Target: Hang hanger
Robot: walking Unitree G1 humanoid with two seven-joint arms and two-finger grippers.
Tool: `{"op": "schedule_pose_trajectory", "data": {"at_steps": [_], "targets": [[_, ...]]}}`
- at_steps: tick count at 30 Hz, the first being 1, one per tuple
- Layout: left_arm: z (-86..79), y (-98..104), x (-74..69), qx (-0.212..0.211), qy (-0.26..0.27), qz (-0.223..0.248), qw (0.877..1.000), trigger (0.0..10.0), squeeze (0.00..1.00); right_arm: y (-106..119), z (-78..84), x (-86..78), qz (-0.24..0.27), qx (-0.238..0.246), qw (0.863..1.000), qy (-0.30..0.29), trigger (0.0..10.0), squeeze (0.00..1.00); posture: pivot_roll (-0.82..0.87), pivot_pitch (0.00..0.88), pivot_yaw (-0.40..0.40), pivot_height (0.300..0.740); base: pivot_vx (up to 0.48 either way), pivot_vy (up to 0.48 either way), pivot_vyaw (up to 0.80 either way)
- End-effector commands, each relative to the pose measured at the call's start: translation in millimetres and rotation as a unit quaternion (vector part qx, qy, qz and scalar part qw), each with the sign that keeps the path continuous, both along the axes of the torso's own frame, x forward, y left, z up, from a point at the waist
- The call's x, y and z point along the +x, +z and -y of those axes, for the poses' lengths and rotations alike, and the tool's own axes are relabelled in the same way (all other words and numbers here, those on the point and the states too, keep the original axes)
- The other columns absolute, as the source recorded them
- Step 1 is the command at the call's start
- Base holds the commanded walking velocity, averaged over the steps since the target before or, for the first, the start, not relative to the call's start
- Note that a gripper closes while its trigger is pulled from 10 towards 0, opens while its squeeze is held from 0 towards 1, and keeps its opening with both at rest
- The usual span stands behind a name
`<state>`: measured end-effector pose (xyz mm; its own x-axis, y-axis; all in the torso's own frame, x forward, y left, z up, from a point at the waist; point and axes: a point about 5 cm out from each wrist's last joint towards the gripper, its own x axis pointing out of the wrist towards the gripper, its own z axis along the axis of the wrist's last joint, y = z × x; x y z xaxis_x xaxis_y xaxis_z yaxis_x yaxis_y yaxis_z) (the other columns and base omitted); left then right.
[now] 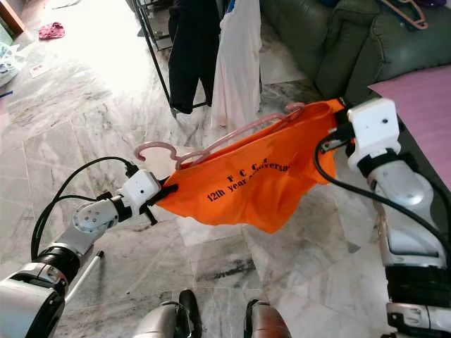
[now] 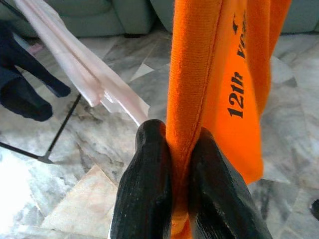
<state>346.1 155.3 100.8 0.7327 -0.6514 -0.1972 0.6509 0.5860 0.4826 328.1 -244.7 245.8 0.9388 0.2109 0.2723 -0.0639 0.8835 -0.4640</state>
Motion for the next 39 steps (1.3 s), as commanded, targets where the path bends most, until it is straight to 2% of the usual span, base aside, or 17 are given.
{"op": "schedule_pose_trajectory", "data": {"at_steps": [1,7,12,15,31,34,39], "targets": [[-25.6,-25,-13.5,0.026,0.042,-0.054,0.997,0.0,0.0,31,13.2,-6.7,0.06,0.0,0.997,-0.038,0.0,0.0,-0.14,0.245,0.058,0.74,0.0,0.0,0.0],[-22.2,-32,-17.6,0.05,0.03,-0.053,0.997,0.0,0.0,43,1.1,-1.8,0.066,0.002,0.997,-0.035,0.0,0.0,-0.14,0.243,0.059,0.74,0.0,0.0,0.0],[-5.9,-29,-15.0,0.04,0.007,-0.046,0.998,0.0,0.0,48,-18.1,3.0,0.07,0.005,0.997,-0.013,0.0,0.0,-0.15,0.242,0.06,0.74,0.0,0.0,0.0],[-0.6,-29,-14.3,0.042,0.0,-0.046,0.998,0.0,0.0,47,-28.4,4.4,0.07,-0.012,0.998,-0.001,0.0,0.0,-0.15,0.24,0.061,0.74,0.0,0.0,0.0],[-3.1,-42,-20.1,0.086,-0.007,-0.085,0.993,0.0,0.0,54,-57.0,7.3,0.079,-0.046,0.995,0.034,0.0,0.0,-0.15,0.233,0.066,0.74,0.0,0.0,0.0],[-2.6,-44,-20.1,0.1,-0.012,-0.091,0.991,0.0,0.0,52,-63.5,9.2,0.077,-0.071,0.994,0.039,0.0,0.0,-0.15,0.233,0.065,0.74,0.0,0.0,0.0],[-7.1,-47,-21.2,0.106,-0.001,-0.104,0.989,0.0,0.0,53,-58.9,9.5,0.08,-0.072,0.994,0.025,0.0,0.0,-0.15,0.232,0.064,0.74,0.0,0.0,0.0]]}}
